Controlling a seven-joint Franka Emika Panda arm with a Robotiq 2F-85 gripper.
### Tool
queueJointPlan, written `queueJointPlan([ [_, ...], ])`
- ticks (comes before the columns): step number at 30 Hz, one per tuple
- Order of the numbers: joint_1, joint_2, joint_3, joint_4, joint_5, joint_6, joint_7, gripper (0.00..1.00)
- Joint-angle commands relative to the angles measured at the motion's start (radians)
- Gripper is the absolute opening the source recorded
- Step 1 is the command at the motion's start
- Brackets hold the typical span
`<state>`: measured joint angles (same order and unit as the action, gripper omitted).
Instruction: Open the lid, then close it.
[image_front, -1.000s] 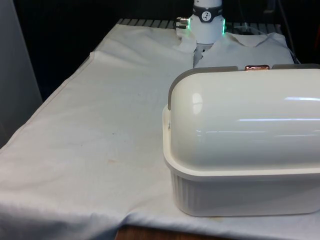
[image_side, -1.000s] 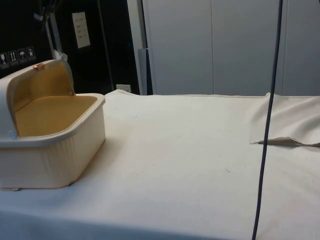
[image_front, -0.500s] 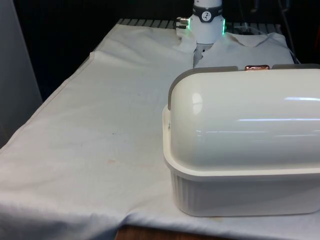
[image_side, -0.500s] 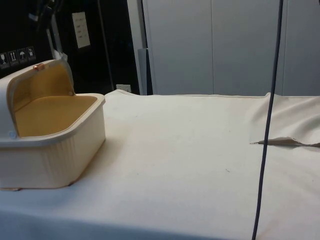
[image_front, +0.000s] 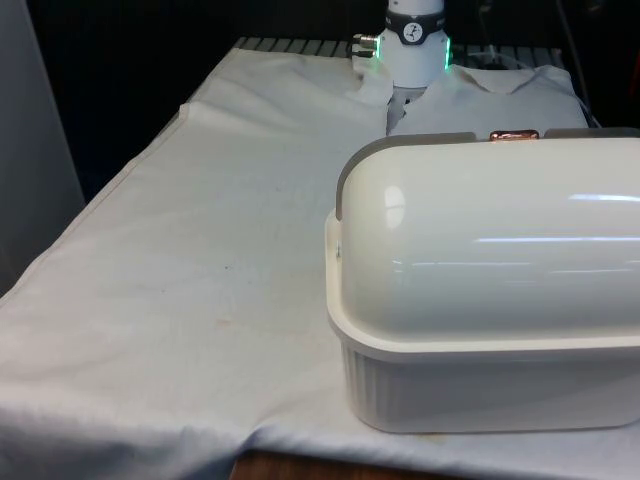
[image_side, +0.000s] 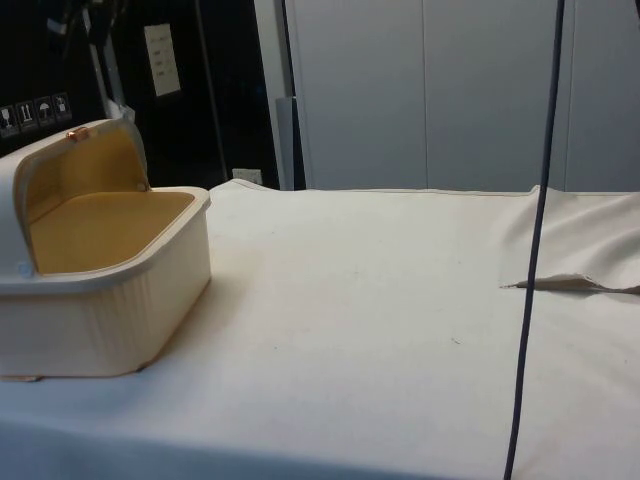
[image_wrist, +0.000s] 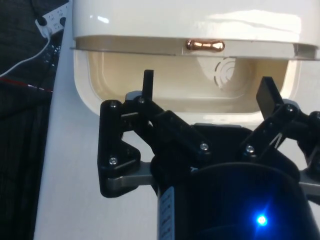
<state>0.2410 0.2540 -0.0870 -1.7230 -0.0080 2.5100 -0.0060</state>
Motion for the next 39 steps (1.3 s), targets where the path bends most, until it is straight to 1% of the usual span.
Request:
queueJointPlan([
  [1, 0.000, 0.007, -0.001, 0.010, 0.000, 0.001, 0.000, 1.00],
  [4, -0.002, 0.047, -0.004, 0.061, -0.002, -0.002, -0.001, 1.00],
  [5, -0.002, 0.047, -0.004, 0.061, -0.002, -0.002, -0.001, 1.00],
  [6, -0.003, 0.064, -0.005, 0.084, -0.001, -0.005, -0.001, 1.00],
  [10, -0.005, 0.094, -0.006, 0.124, 0.000, -0.010, -0.002, 1.00],
  [11, -0.004, 0.087, -0.006, 0.113, 0.000, -0.002, 0.000, 1.00],
  [12, -0.006, 0.101, -0.007, 0.133, 0.001, -0.010, -0.002, 1.00],
  [16, -0.007, 0.130, -0.009, 0.171, 0.001, -0.009, -0.002, 1.00],
  [18, -0.006, 0.138, -0.011, 0.182, 0.001, -0.006, -0.002, 1.00],
  [19, -0.005, 0.135, -0.011, 0.177, 0.000, -0.003, 0.000, 1.00],
  [26, -0.007, 0.159, -0.013, 0.208, 0.002, -0.001, -0.002, 0.99],
  [27, -0.007, 0.161, -0.013, 0.210, 0.002, -0.001, -0.002, 0.96],
  [29, -0.005, 0.160, -0.015, 0.208, 0.000, -0.001, 0.000, 0.78],
  [30, -0.007, 0.165, -0.013, 0.216, 0.002, -0.001, -0.002, 0.78],
  [36, -0.007, 0.171, -0.014, 0.223, 0.002, -0.002, -0.003, 0.48],
  [37, -0.007, 0.171, -0.014, 0.223, 0.002, -0.002, -0.003, 0.37],
  [38, -0.006, 0.167, -0.015, 0.218, 0.000, -0.001, 0.000, 0.33],
  [39, -0.007, 0.171, -0.014, 0.223, 0.002, -0.002, -0.003, 0.33],
])
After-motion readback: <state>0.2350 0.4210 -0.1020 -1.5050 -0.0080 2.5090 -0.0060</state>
